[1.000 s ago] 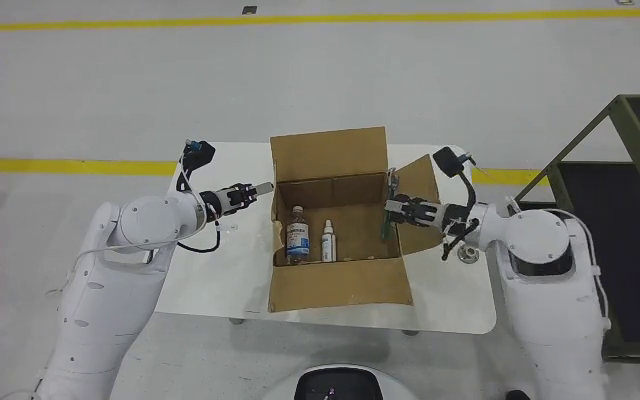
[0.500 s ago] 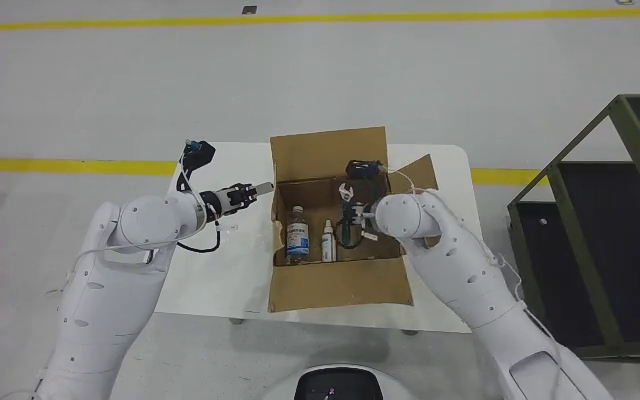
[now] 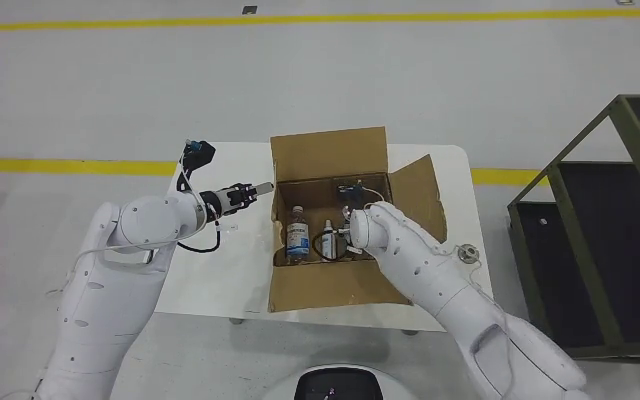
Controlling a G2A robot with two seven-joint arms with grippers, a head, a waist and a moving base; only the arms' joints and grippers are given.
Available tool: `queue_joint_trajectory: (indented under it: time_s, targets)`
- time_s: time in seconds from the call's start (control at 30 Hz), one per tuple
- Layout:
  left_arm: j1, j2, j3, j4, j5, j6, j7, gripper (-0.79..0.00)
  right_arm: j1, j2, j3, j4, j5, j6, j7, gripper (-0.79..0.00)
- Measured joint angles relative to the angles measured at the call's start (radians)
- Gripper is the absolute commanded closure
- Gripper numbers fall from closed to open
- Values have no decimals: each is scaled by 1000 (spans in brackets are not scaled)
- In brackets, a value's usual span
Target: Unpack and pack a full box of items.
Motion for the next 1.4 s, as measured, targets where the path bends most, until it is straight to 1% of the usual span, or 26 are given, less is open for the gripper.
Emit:
queue_joint_trajectory:
  time_s: [0.27,0.47,0.73,0.77,0.8,0.83,0.87,0.9,0.93,0.97,1.0,1.03,1.13,1.27,1.3,1.37,1.4]
  targets:
    - [0,0,0,0,0,0,0,-785,63,-91,-60,182,46,-35,-1,0]
    - [0,0,0,0,0,0,0,-785,103,-151,-89,278,59,-55,14,0]
    - [0,0,0,0,0,0,0,-785,130,-212,-100,372,81,-70,-1,0]
    - [0,0,0,0,0,0,0,-785,134,-219,-99,384,87,-77,-5,-9]
    - [0,0,0,0,0,0,0,-785,137,-224,-99,393,87,-81,-8,-123]
    - [0,0,0,0,0,0,0,-785,139,-229,-100,401,87,-84,-10,-191]
    - [0,0,0,0,0,0,0,-785,141,-236,-100,412,90,-90,-13,-308]
    - [0,0,0,0,0,0,0,-785,143,-240,-98,421,93,-95,-16,-385]
    - [0,0,0,0,0,0,0,-785,145,-244,-97,430,96,-100,-18,-409]
    - [0,0,0,0,0,0,0,-785,147,-248,-94,441,100,-108,-24,-502]
    - [0,0,0,0,0,0,0,-785,151,-250,-91,449,104,-113,-29,-554]
    - [0,0,0,0,0,0,0,-785,155,-252,-88,458,107,-117,-33,-650]
    - [0,0,0,0,0,0,0,-785,172,-256,-73,485,121,-136,-44,-785]
    - [0,0,0,0,0,0,0,-785,197,-252,-48,508,146,-172,-47,-785]
    - [0,0,0,0,0,0,0,-785,206,-250,-42,514,152,-187,-49,-720]
    - [0,0,0,0,0,0,0,-785,231,-241,-24,526,165,-222,-55,-693]
    - [0,0,0,0,0,0,0,-785,245,-236,-12,530,181,-242,-57,-579]
